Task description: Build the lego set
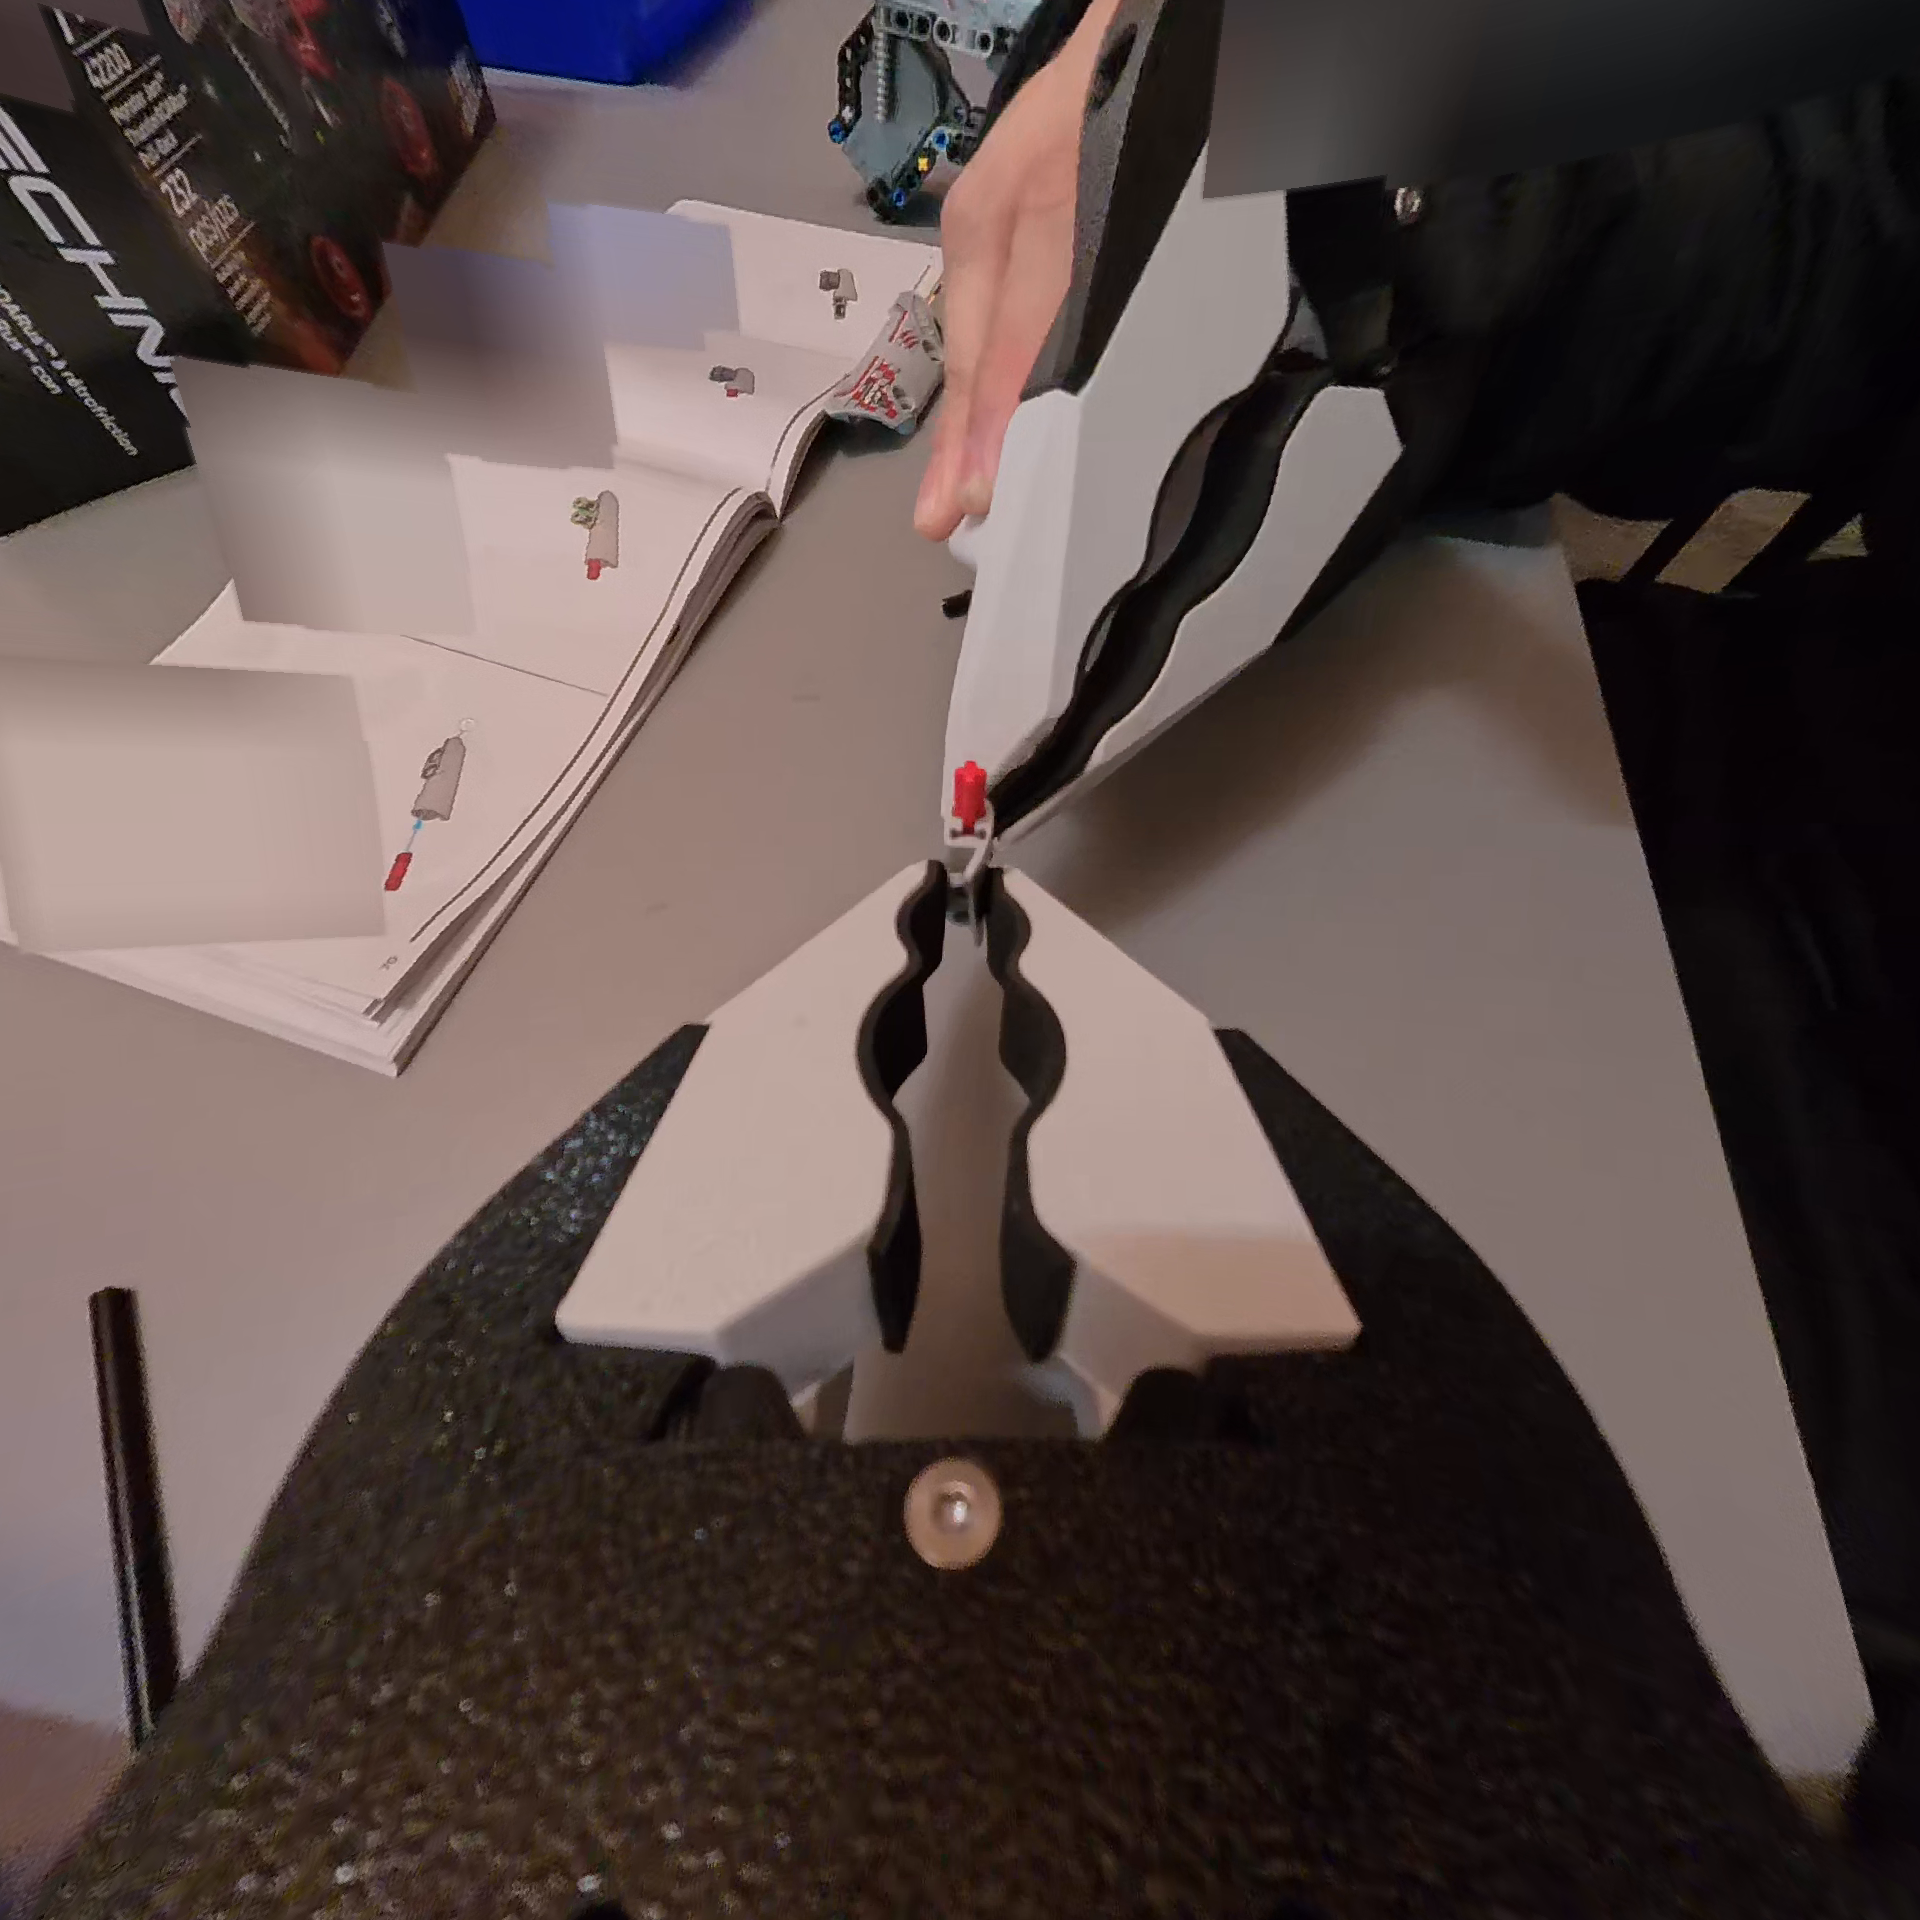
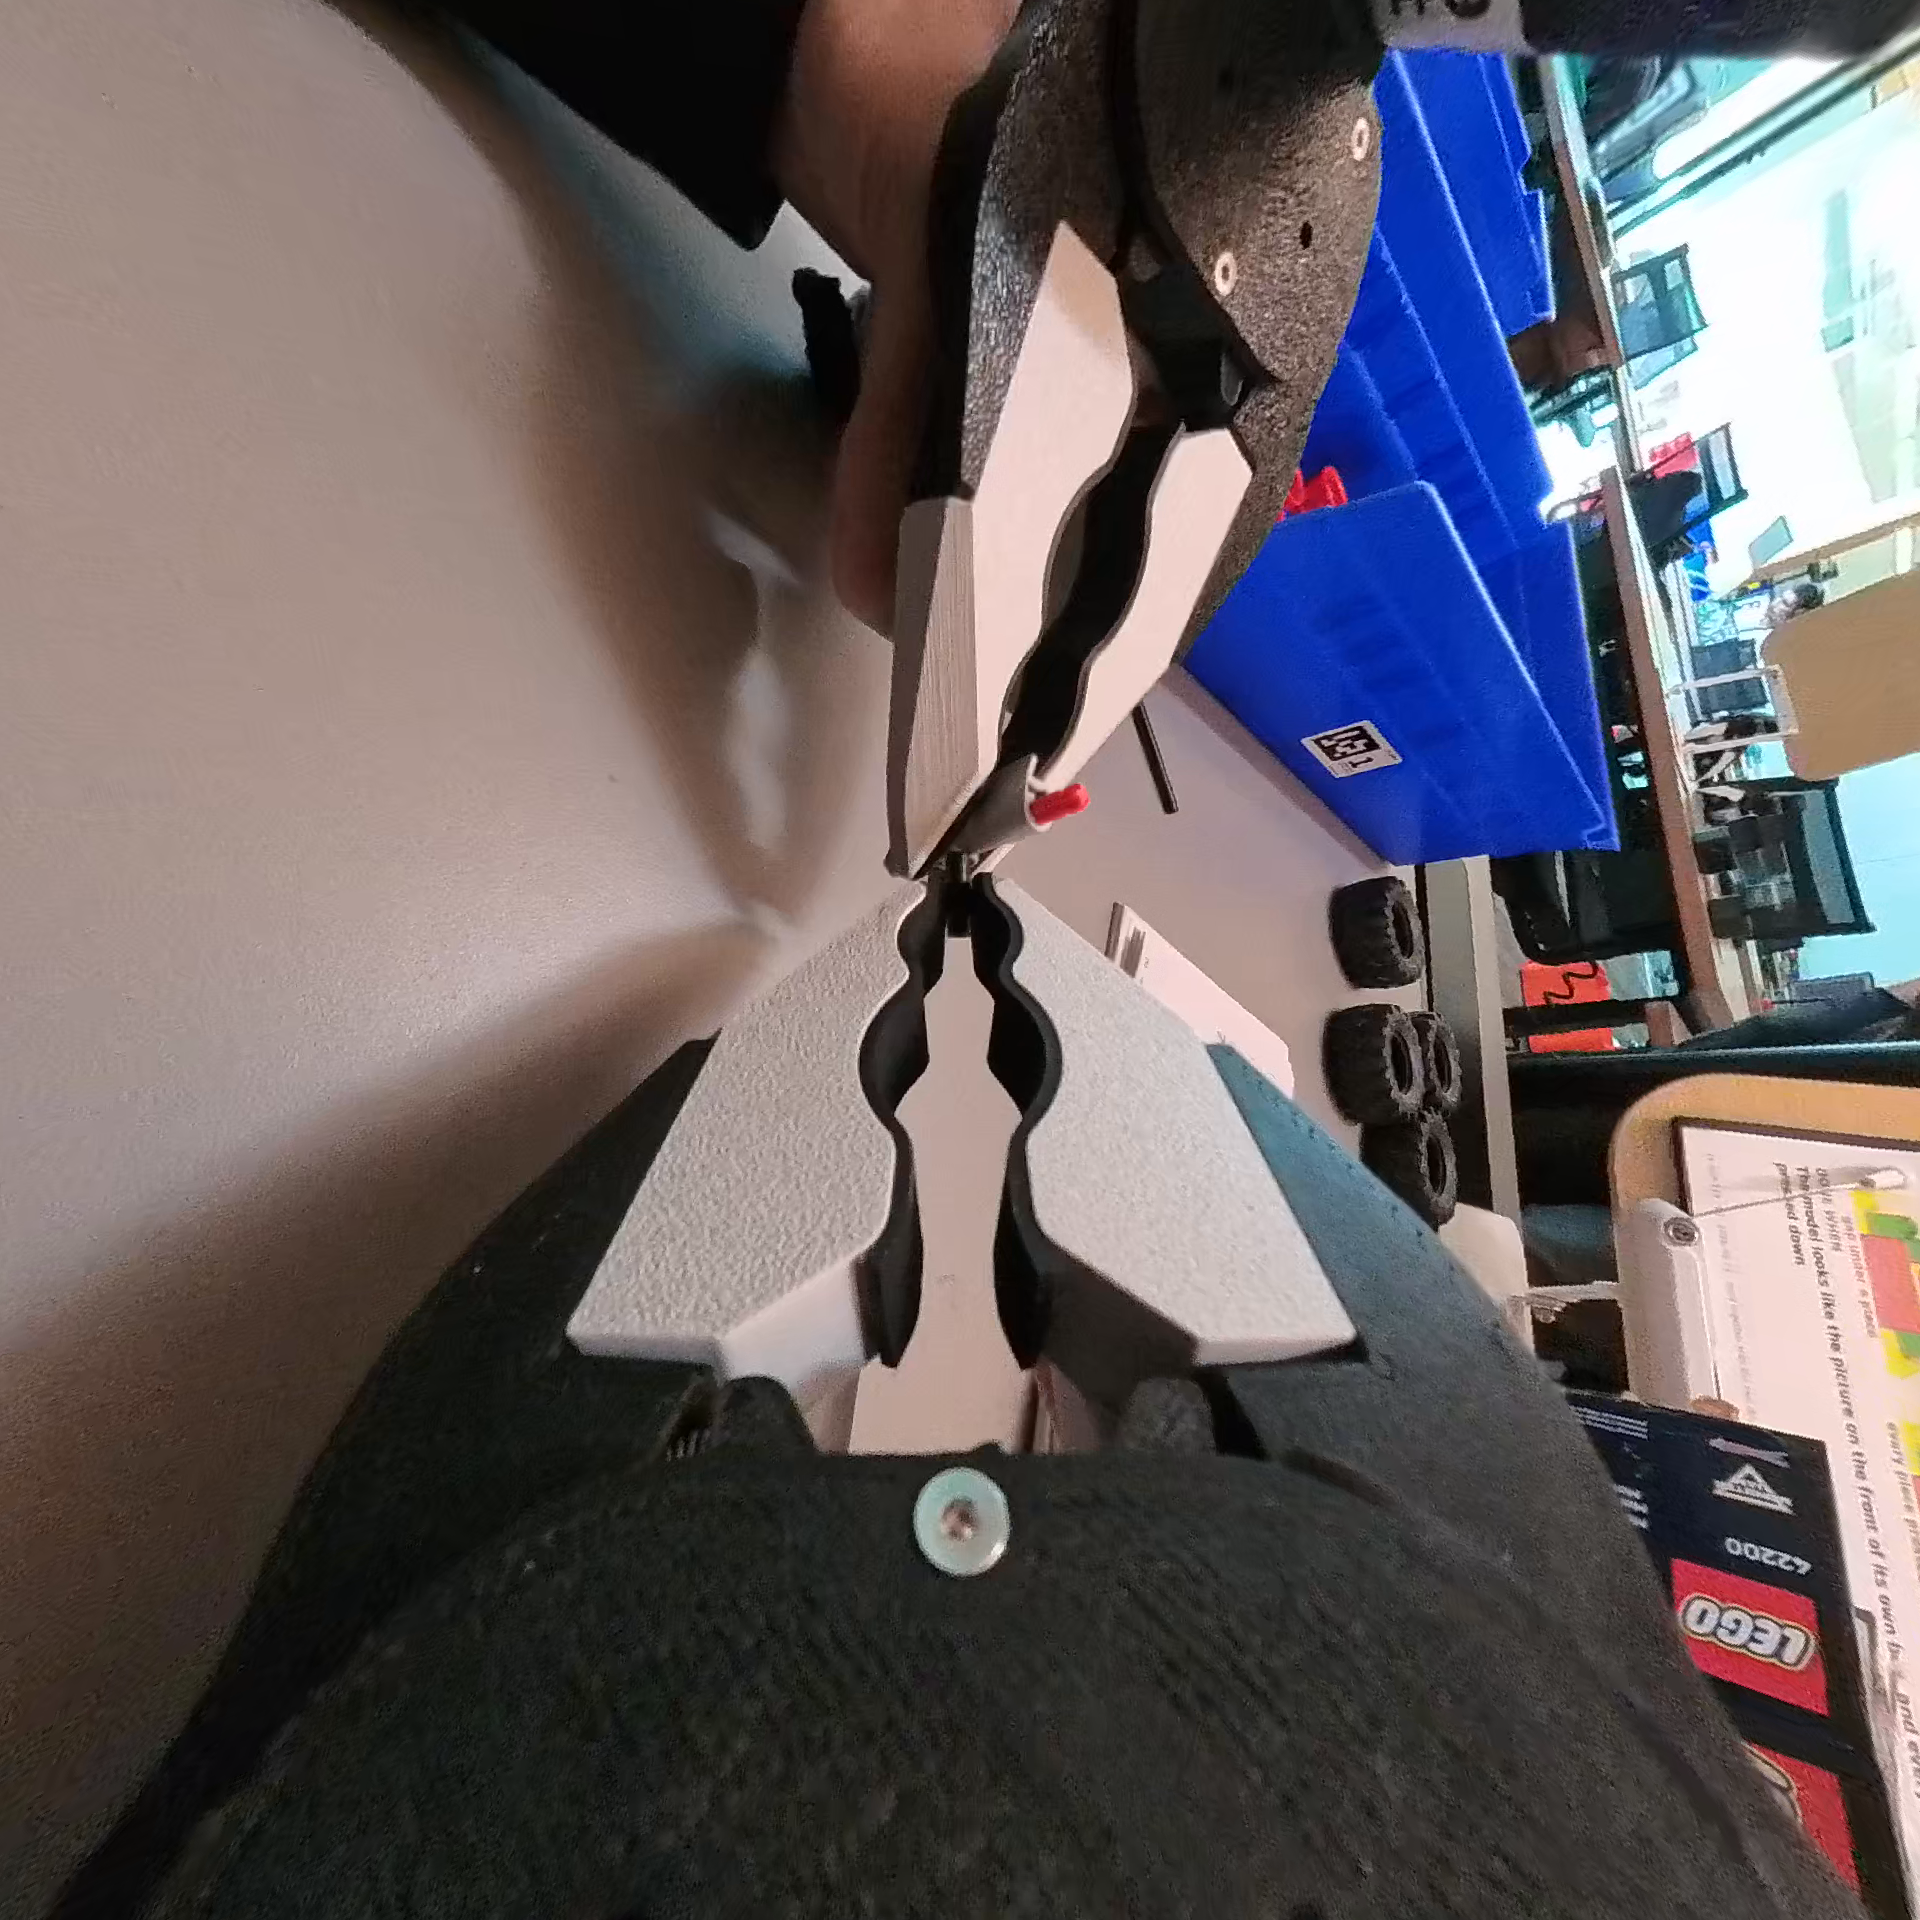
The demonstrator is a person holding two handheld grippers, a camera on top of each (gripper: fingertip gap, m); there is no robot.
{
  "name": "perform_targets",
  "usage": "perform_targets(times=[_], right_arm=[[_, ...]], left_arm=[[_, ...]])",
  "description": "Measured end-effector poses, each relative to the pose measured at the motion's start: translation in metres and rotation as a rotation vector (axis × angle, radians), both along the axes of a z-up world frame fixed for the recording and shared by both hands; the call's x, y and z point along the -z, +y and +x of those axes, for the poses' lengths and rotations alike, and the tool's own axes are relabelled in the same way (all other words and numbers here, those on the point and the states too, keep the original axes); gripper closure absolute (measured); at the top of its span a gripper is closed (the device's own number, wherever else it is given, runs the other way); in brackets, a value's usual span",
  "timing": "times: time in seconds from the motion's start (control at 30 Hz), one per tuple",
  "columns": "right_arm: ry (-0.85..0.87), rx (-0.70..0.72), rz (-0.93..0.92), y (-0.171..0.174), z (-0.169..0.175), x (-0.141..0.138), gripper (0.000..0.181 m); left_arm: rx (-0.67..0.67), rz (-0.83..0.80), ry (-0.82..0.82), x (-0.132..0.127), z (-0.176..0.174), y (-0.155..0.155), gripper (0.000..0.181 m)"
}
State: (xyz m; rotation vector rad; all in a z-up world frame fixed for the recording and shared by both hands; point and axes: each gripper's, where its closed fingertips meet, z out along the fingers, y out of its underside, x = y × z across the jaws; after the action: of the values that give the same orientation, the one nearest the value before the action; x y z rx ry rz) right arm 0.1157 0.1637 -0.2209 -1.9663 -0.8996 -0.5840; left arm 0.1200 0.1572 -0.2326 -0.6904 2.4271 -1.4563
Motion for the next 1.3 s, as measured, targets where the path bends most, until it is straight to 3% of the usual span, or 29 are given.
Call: perform_targets(times=[0.3, 0.5, 0.63, 0.93, 1.3], right_arm=[[0.125, 0.076, -0.112, 0.002, 0.005, 0.021, 0.177], [0.530, 0.107, -0.254, -0.006, 0.003, 0.044, 0.178], [0.655, 0.078, -0.275, -0.006, -0.001, 0.045, 0.177], [0.683, 0.098, -0.269, -0.008, 0.005, 0.045, 0.161], [0.679, 0.101, -0.269, -0.009, 0.005, 0.046, 0.178]], left_arm=[[-0.046, 0.136, -0.008, 0.017, 0.006, 0.008, 0.177], [-0.053, 0.117, 0.008, 0.016, 0.006, 0.010, 0.177], [-0.048, 0.098, 0.013, 0.014, 0.004, 0.010, 0.177], [-0.042, 0.091, 0.014, 0.013, 0.004, 0.010, 0.177], [-0.039, 0.084, 0.012, 0.012, 0.003, 0.010, 0.177]])
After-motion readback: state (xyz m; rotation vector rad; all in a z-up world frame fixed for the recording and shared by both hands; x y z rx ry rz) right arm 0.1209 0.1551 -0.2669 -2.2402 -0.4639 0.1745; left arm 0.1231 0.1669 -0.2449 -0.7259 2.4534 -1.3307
